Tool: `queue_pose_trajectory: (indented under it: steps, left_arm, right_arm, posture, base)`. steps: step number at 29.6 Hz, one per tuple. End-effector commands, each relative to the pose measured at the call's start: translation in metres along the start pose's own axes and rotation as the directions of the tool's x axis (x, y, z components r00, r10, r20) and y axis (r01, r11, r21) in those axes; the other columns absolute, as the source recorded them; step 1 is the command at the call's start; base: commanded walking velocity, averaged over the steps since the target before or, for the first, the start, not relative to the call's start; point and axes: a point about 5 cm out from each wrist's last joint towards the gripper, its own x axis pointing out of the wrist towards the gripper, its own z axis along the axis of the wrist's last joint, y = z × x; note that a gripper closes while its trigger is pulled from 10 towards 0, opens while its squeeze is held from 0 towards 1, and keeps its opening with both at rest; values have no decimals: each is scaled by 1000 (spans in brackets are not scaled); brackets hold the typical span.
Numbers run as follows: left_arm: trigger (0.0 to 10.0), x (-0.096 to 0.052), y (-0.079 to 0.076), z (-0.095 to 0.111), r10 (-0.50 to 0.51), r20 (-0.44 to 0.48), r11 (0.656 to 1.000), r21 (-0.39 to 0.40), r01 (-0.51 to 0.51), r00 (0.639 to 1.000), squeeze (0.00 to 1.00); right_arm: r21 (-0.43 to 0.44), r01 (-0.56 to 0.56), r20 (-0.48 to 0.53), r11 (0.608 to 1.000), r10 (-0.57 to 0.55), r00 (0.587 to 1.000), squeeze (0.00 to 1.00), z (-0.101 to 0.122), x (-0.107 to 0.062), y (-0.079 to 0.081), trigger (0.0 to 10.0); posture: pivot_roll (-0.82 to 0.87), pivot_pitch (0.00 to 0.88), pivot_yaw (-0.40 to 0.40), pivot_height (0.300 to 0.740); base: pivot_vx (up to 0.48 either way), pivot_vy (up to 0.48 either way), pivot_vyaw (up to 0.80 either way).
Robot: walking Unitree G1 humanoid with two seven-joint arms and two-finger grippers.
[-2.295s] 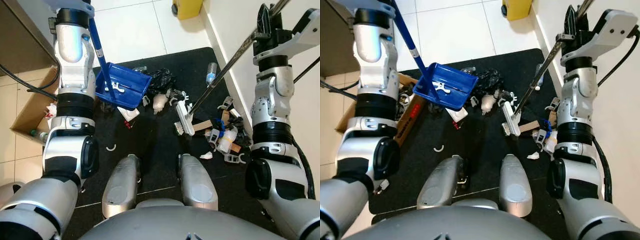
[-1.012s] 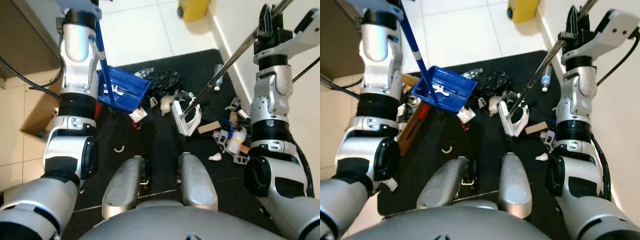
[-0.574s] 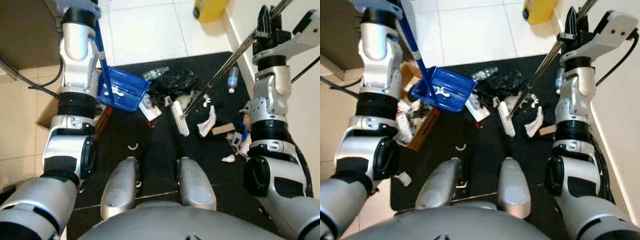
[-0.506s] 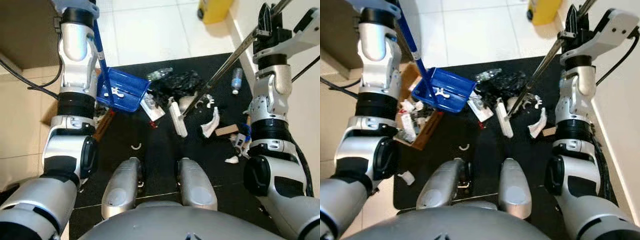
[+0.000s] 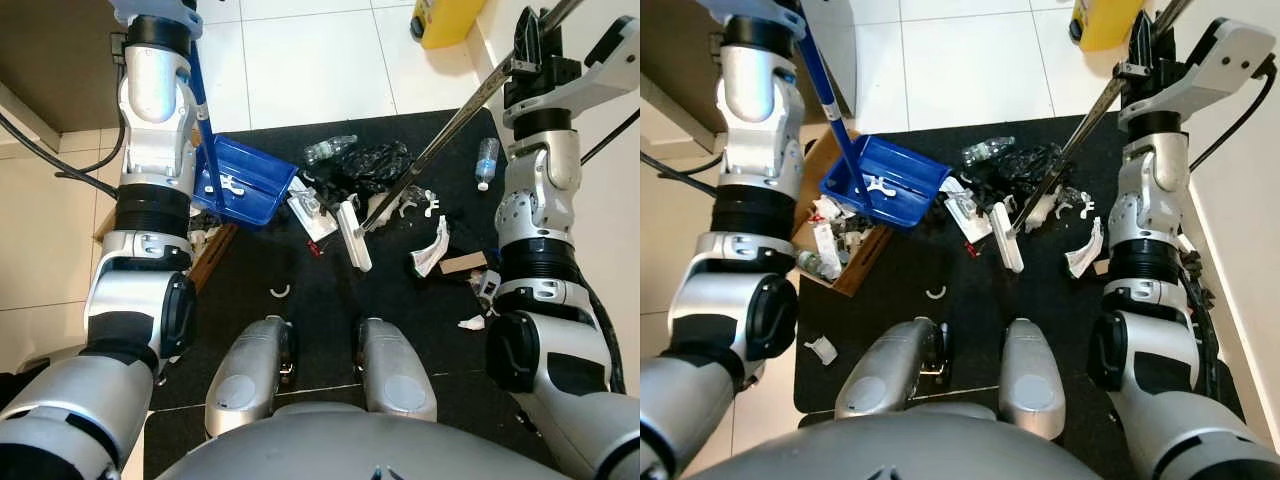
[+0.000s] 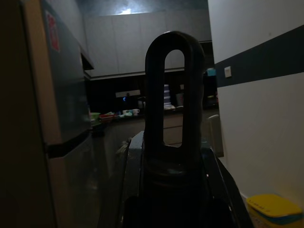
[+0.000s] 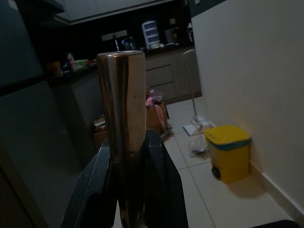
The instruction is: Sweep floor
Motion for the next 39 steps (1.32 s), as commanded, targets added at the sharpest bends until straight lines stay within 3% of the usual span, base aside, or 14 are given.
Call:
queue_pose_trajectory:
  steps: [1, 39]
  left_arm:
    - [10000, 4, 1, 5, -15, 23, 1000, 17, 15, 1000, 0]
    - [10000, 3, 0, 2, -23, 8, 999, 30, 23, 1000, 0]
  right_arm:
    - [-4, -1, 32, 1000, 1, 999, 0, 5, 0, -1, 10000]
    - [-4, -2, 32, 1000, 3, 999, 0, 5, -1, -1, 10000]
  posture:
    - [33, 14, 31, 740]
    - [28, 16, 34, 740]
  base:
    - [0, 240, 0]
    - [0, 252, 0]
